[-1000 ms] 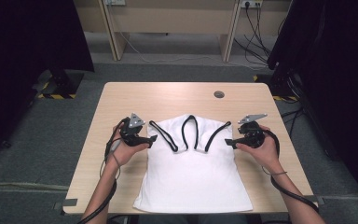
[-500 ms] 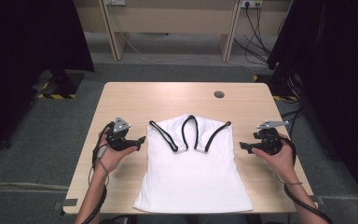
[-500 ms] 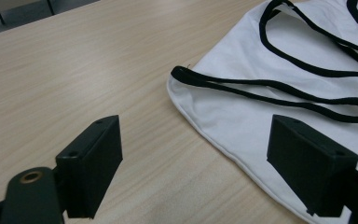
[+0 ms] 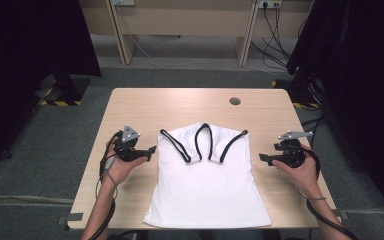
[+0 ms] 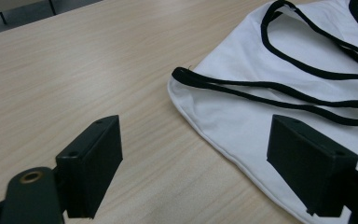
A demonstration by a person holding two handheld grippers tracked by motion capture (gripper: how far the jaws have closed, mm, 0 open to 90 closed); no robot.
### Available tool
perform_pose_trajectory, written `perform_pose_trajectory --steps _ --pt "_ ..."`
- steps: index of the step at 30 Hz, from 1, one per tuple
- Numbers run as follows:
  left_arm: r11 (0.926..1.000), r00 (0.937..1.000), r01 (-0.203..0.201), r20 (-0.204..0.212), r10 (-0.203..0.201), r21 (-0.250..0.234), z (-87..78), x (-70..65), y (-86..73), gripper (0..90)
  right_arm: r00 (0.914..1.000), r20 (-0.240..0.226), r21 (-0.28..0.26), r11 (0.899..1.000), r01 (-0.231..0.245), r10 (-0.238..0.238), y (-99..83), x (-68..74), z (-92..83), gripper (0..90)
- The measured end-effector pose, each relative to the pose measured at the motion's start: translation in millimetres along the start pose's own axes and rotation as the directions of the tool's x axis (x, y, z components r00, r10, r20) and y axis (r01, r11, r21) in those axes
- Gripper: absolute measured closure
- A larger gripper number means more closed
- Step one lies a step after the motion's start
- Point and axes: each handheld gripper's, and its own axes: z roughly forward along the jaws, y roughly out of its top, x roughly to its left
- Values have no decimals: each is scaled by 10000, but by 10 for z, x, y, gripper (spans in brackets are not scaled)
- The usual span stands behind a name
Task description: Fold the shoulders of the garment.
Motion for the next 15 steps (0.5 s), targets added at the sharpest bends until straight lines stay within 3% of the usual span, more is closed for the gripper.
perform_pose_trajectory --steps 15 --pt "9999 9999 -131 54 132 -90 1 -22 80 183 9999 88 -41 10000 -70 70 44 -36 -32 179"
